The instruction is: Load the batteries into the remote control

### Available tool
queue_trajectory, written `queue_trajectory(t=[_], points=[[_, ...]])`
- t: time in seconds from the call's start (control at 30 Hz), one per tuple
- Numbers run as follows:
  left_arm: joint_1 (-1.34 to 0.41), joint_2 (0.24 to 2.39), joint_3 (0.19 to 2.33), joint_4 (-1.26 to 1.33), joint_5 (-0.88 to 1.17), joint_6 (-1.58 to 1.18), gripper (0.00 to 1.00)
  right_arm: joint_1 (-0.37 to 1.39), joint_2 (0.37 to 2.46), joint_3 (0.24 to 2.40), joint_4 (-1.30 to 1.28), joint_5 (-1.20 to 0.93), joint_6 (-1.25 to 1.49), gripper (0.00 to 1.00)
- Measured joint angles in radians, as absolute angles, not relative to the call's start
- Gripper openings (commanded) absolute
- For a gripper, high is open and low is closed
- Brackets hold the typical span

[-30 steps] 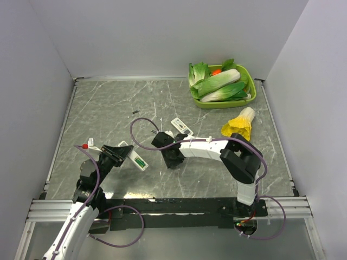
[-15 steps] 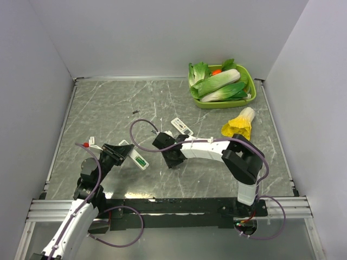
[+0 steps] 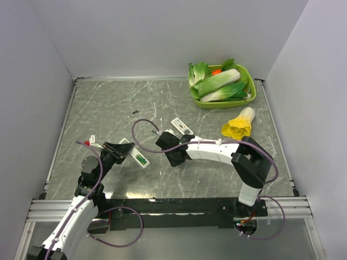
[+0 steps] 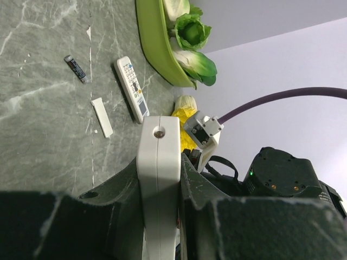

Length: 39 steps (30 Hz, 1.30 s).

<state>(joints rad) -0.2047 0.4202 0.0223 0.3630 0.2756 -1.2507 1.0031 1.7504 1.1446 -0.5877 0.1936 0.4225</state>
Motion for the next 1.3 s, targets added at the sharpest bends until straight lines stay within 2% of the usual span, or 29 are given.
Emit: queue_trajectory(t=[0.2, 0.33, 0.47, 0.83, 1.3], points=[[-0.205, 0.337, 0.022, 0.319, 0.272, -1.25, 0.02, 0.971, 1.745, 1.137, -0.575, 0.181, 0.352, 0.49], [-0.205, 0.269, 0.022, 0.27, 0.263, -1.249, 0.02, 0.923, 1.748, 1.156, -0.554, 0.162, 0.293, 0.5], [-0.205, 0.218, 0.022, 0.194, 0.253, -1.238, 0.02, 0.876, 1.779, 1.262, -0.54, 0.144, 0.238, 0.54], [-0.205, 0.178, 0.022, 0.093, 0.229, -1.215, 0.02, 0.841, 2.007, 1.507, -0.498, 0.083, 0.152, 0.56], [-0.205, 0.187, 0.022, 0.093, 0.23, -1.215, 0.02, 0.829, 2.102, 1.556, -0.544, 0.085, 0.136, 0.5]])
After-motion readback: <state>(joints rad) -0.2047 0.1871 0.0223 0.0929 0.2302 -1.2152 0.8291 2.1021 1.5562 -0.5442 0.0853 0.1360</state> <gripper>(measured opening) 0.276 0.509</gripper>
